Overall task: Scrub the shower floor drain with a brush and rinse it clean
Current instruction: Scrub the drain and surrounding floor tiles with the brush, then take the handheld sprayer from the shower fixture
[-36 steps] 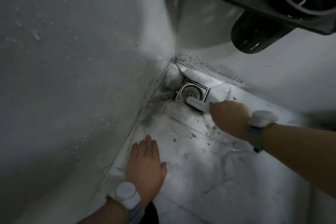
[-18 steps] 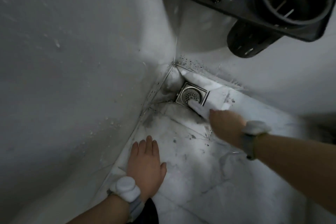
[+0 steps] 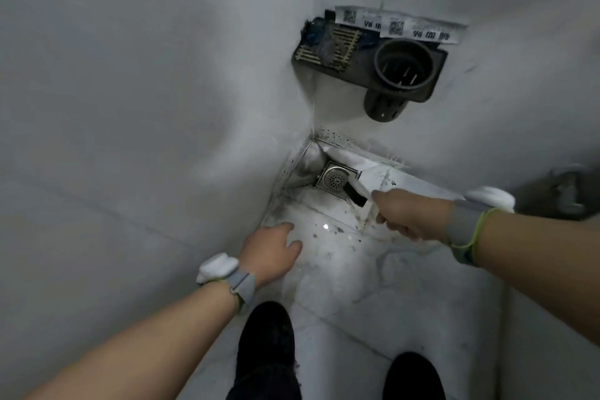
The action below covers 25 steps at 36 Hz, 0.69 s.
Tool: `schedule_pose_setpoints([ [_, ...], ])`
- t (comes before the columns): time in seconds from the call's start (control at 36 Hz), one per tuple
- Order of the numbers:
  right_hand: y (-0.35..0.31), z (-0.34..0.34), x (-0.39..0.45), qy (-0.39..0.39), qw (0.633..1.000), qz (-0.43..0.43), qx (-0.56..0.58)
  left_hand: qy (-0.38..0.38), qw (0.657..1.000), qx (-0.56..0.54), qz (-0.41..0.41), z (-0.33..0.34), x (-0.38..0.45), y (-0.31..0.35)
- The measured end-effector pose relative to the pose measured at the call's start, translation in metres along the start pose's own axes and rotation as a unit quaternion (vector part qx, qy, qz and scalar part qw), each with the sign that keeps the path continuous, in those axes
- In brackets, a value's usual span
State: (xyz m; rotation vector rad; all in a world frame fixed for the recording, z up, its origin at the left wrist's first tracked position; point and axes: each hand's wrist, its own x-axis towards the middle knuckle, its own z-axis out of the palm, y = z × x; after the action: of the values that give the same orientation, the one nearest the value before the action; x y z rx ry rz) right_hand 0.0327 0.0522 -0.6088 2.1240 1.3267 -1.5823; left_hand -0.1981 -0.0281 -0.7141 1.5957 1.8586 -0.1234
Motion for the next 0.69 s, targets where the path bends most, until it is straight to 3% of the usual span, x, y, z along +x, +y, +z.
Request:
schedule_pose_setpoints([
  [0.25,0.022,-0.036,-0.106,0.025,0.999,-0.04,0.014,0.081,0.985,-0.15,0.026,-0.059,-0.1,0.055],
  [0.47,0.027,-0.026,-0.237,0.061,0.982,-0.178,-0.011,0.158,0.957,-0.233,0.073,-0.121,-0.233,0.083],
  [0.61,0.013,-0.014,-0.327,0.084,0.942,-0.309,-0.098,0.229,0.929,-0.282,0.076,-0.164,-0.343,0.083],
  [0.69,-0.002,0.018,-0.393,0.101,0.889,-0.418,-0.161,0.291,0.906,-0.301,0.064,-0.186,-0.436,0.069],
])
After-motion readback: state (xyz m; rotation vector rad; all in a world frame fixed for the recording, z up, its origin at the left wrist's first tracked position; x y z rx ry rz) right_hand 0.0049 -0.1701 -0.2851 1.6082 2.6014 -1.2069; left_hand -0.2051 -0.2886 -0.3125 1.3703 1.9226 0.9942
